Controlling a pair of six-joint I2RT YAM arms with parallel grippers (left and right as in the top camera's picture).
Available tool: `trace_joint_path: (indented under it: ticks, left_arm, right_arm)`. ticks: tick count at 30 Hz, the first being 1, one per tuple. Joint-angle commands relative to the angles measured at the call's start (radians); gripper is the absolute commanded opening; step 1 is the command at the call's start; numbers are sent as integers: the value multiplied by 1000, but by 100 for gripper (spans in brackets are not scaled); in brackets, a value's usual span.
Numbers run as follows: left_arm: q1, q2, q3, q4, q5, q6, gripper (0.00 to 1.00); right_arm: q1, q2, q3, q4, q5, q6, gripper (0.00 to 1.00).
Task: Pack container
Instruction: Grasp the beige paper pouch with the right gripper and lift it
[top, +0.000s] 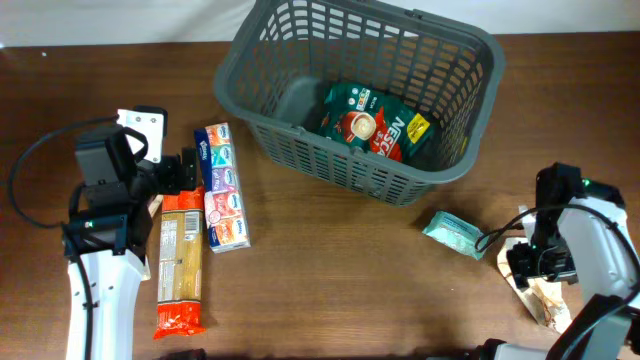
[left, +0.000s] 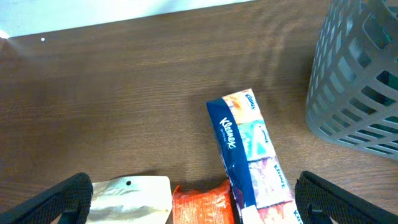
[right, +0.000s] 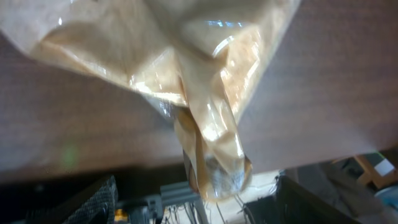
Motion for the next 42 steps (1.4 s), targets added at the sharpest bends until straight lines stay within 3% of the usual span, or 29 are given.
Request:
trace_joint_path:
  ticks: [1, 12, 16, 18, 25, 30, 42]
  left_arm:
    - [3, 2, 20, 0, 0, 16, 99]
    - [3, 2, 20, 0, 0, 16, 99]
    - [3, 2, 20, 1, 0, 16, 99]
    - [3, 2, 20, 0, 0, 16, 99]
    - [3, 2, 20, 1, 0, 16, 99]
    - [3, 2, 20, 1, 0, 16, 99]
    - [3, 2, 20, 0, 0, 16, 99]
  right_arm:
    - [-6, 19, -49, 63, -9, -10, 77]
    - [-6, 181, -80, 222, -2, 6, 68]
    - [-6, 242, -80, 230, -3, 15, 37]
    - [-6, 252, -80, 241, -8, 50, 4]
    - [-6, 243, -27, 231, -14, 89, 3]
    - [-6, 186, 110, 205, -13, 90, 4]
    - [11, 79, 863, -7, -8, 105, 4]
